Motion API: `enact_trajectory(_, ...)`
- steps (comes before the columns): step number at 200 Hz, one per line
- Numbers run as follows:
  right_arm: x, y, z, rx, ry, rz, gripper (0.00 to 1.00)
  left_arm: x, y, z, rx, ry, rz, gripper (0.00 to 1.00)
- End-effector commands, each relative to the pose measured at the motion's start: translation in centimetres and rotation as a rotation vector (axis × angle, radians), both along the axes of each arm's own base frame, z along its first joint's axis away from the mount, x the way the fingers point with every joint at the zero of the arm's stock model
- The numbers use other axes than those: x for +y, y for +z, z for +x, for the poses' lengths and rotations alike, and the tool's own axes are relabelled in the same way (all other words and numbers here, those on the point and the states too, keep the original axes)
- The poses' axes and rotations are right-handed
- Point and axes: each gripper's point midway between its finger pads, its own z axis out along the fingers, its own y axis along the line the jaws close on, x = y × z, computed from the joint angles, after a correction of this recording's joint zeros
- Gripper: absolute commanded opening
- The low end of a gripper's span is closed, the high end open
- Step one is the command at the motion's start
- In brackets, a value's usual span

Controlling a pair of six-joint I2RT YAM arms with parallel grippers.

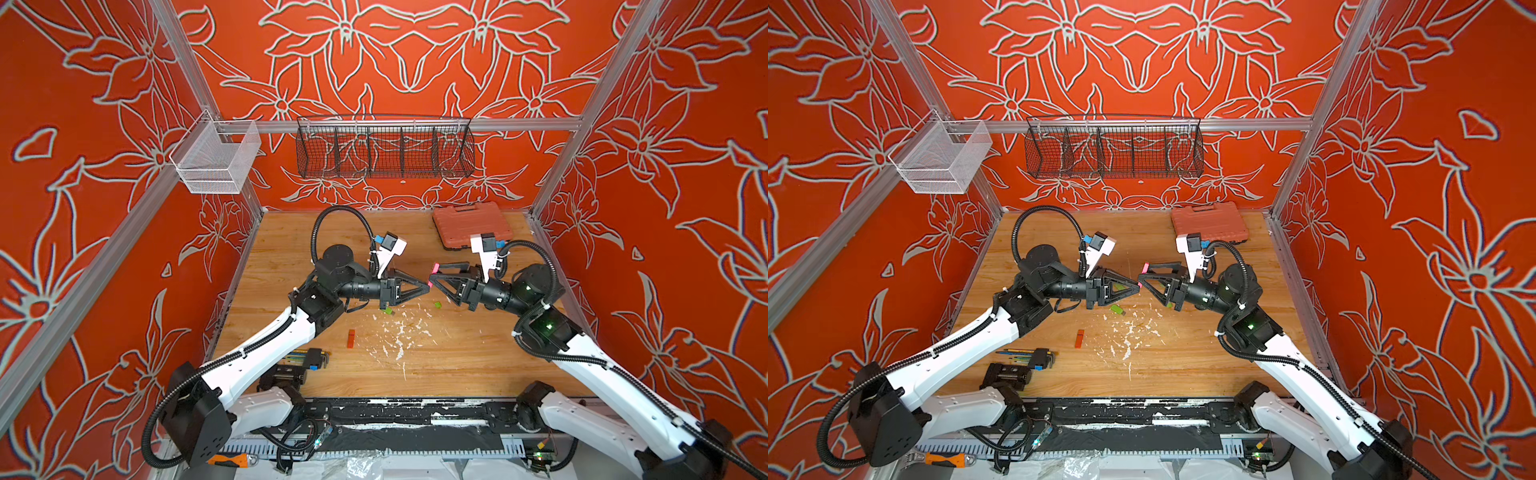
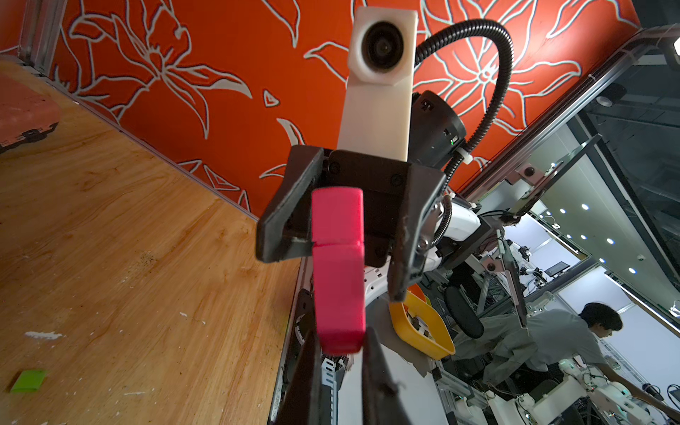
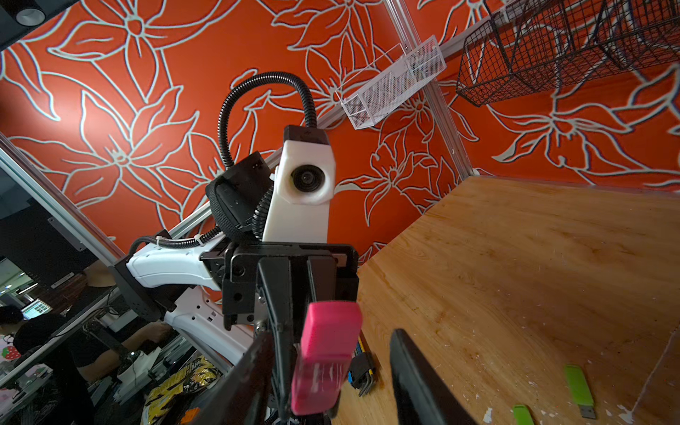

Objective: Close the usb drive cover
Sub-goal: Adjust the USB drive.

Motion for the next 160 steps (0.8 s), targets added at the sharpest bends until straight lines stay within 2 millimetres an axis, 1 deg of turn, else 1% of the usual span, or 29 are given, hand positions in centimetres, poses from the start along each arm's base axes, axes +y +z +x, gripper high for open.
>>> enact_trajectory(1, 0.1, 2.0, -0.4, -0.062, 0.028, 0.026, 0.53, 0.4, 0.5, -0.6, -0.035, -0.02, -0.018, 0.0)
enact_trajectory(40, 0.4, 1.5, 0.3, -0.049, 0.029, 0.01, 0.52, 0.5, 0.7, -0.8, -0.04, -0.018, -0.018, 0.0)
enact_trajectory(83, -0.1, 2.6, 0.1, -0.081, 0.028, 0.049, 0.51, 0.5, 0.4, -0.8, -0.035, -0.02, -0.011, 0.0)
enact_trajectory(115, 0.0, 2.9, 0.0, -0.083, 0.043, 0.063, 0.49, 0.4, 0.0, -0.7, -0.023, -0.018, -0.003, 0.0)
enact_trajectory(130, 0.2, 2.8, 0.1, -0.074, 0.056, 0.065, 0.46, 0.4, 0.1, -0.7, -0.028, -0.019, -0.005, 0.0)
enact_trajectory(142, 0.3, 2.8, 0.2, -0.068, 0.06, 0.068, 0.41, 0.4, 0.2, -0.7, -0.032, -0.017, -0.006, 0.0)
enact_trajectory(160, 0.4, 2.9, 0.2, -0.066, 0.062, 0.068, 0.31, 0.4, 0.3, -0.7, -0.038, -0.016, -0.007, 0.0)
